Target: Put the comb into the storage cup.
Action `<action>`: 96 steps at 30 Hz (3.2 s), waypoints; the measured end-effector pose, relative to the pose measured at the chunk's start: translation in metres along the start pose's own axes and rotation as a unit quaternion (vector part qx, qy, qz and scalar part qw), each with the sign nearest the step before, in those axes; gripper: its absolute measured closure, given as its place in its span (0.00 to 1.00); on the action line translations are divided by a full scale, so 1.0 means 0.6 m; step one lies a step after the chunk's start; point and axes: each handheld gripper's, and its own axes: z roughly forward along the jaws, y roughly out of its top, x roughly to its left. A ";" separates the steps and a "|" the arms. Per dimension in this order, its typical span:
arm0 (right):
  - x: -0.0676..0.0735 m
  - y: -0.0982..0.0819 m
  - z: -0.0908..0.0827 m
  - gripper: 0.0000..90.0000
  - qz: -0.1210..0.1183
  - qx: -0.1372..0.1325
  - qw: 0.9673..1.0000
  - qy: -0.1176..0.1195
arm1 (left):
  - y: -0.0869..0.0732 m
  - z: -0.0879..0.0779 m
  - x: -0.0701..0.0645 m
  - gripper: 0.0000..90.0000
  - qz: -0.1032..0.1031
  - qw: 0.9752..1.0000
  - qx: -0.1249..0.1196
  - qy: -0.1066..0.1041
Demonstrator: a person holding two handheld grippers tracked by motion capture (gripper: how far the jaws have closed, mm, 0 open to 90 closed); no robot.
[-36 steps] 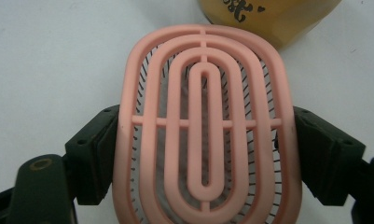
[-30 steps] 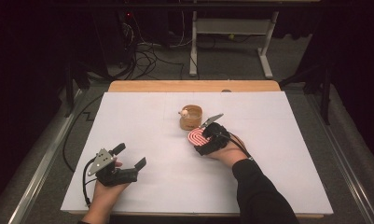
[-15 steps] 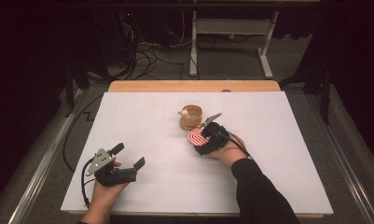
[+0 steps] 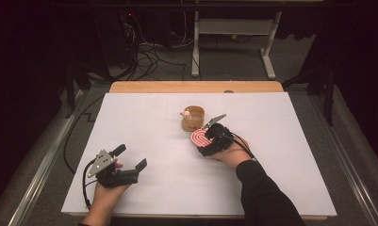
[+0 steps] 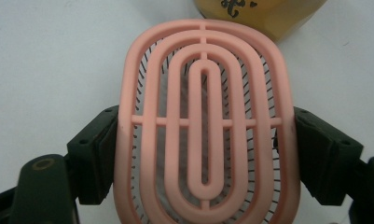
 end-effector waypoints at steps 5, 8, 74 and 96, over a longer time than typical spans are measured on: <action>-0.002 -0.009 -0.006 0.23 0.012 -0.010 1.000 0.004 | 0.001 0.000 0.000 0.00 0.002 1.000 -0.002 -0.001; -0.005 -0.015 -0.010 0.23 0.011 -0.012 1.000 0.001 | 0.001 0.001 0.001 0.00 0.003 1.000 0.000 -0.001; 0.010 -0.143 -0.156 0.23 0.052 -0.306 0.947 -0.084 | 0.001 0.012 -0.015 0.00 0.018 0.999 0.026 -0.005; 0.028 -0.166 -0.179 0.23 0.051 -0.370 0.922 -0.105 | 0.011 0.028 -0.030 0.00 0.020 0.999 0.033 -0.008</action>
